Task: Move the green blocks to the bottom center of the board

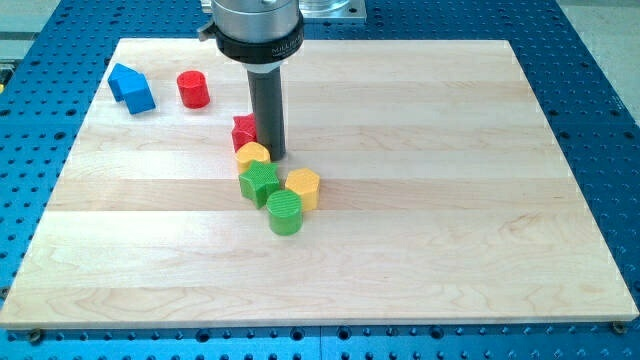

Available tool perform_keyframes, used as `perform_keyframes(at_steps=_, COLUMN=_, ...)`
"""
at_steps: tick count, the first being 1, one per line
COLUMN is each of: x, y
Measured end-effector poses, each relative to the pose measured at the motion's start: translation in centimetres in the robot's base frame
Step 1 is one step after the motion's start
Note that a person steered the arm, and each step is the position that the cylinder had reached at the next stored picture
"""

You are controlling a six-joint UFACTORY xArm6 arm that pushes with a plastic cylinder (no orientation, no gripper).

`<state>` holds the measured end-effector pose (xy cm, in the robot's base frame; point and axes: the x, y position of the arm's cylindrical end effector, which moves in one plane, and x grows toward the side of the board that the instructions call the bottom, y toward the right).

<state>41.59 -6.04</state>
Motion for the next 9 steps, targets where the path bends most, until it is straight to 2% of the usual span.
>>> perform_keyframes(at_steps=2, x=-5.1, y=-4.8)
perform_keyframes(at_steps=4, x=-5.9, y=-4.0)
perform_keyframes(at_steps=5, x=-8.3, y=-2.6)
perform_keyframes(at_steps=6, x=-5.7, y=-2.6)
perform_keyframes(at_steps=8, x=3.6, y=-3.1)
perform_keyframes(at_steps=9, x=5.4, y=-3.5)
